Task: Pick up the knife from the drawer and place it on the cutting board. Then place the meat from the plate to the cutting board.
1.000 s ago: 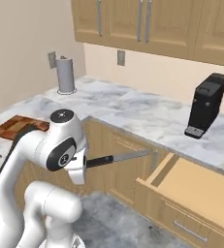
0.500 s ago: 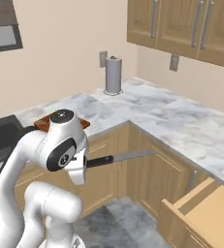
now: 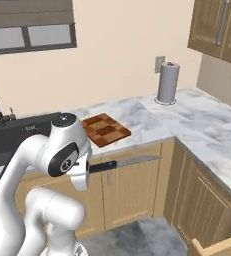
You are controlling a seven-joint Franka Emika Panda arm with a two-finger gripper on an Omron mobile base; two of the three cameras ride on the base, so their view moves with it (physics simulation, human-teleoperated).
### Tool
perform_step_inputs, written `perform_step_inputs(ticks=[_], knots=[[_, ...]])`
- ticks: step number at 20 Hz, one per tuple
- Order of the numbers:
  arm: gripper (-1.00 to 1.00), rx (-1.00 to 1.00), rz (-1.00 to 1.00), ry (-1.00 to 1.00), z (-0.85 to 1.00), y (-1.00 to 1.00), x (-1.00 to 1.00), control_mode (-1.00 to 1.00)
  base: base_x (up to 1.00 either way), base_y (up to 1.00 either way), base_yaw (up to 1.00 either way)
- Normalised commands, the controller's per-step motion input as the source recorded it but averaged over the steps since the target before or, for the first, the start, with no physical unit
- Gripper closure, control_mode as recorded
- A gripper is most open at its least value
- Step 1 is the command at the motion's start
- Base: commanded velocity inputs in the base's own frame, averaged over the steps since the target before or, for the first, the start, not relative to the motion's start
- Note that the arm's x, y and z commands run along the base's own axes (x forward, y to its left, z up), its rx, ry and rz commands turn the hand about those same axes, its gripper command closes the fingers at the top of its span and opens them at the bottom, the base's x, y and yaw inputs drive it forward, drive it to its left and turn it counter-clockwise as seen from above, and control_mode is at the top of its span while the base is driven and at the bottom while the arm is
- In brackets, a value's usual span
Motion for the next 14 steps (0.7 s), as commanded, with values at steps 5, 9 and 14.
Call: perform_step_inputs(ticks=[5, 9, 14], knots=[[1.0, 0.0, 0.0, 0.0, 0.0, 0.0, 0.0, 1.0, 0.32, -0.05, 0.45], [1.0, 0.0, 0.0, 0.0, 0.0, 0.0, 0.0, 1.0, 0.38, -0.34, 0.4], [1.0, 0.0, 0.0, 0.0, 0.0, 0.0, 0.0, 1.0, 0.45, -0.42, 0.33]])
